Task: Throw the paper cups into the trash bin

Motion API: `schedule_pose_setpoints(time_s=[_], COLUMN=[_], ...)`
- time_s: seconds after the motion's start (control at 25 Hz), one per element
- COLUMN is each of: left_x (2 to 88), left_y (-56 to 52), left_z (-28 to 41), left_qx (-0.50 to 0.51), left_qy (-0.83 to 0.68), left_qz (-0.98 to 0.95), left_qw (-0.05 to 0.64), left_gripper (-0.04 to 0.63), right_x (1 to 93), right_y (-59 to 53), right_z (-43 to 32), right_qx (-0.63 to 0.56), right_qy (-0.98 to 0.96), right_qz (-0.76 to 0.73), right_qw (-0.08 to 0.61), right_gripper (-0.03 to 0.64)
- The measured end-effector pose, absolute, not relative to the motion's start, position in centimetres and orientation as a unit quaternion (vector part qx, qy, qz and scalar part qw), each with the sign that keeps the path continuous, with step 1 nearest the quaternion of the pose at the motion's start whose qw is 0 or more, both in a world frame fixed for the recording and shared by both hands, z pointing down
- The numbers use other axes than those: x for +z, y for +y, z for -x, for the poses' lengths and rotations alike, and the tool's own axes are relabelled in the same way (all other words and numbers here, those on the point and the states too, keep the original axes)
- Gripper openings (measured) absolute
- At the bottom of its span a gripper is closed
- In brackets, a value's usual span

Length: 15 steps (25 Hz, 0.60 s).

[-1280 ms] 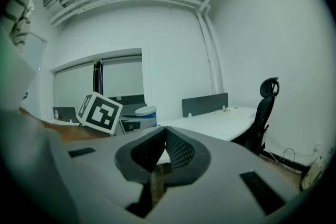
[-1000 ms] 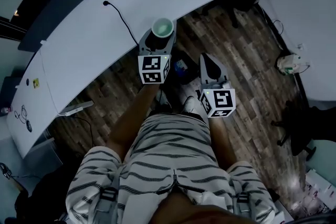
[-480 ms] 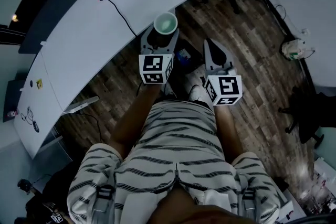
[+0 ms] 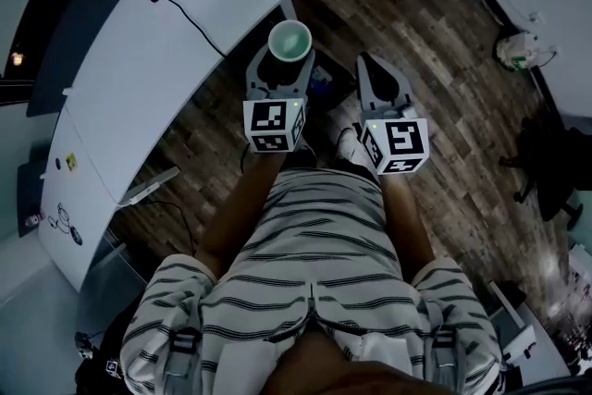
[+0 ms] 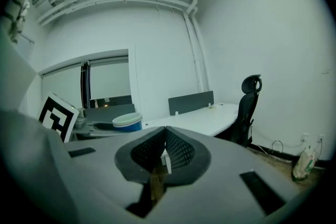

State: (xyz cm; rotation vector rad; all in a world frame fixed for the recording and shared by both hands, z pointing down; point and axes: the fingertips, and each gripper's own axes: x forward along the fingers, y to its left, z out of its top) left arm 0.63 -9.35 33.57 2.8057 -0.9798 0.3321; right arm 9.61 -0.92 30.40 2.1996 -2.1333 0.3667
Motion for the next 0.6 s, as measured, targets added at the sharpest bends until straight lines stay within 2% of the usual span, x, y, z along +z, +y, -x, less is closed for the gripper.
schedule_pose_setpoints(time_s=[0.6], left_x=[39.2], left_y=[-5.9], left_z=[-1.7], left_qx=[0.170], left_qy=[-0.288], left_qz=[-0.936], left_qw=[0.108], left_gripper=[0.291], right_x=[35.7], right_y=[1.0], right_z=[-10.5], right_qx=[0.171], right_qy=[-0.671], right_qz=[-0.720], right_qw=[0.040], right_gripper=[0.017])
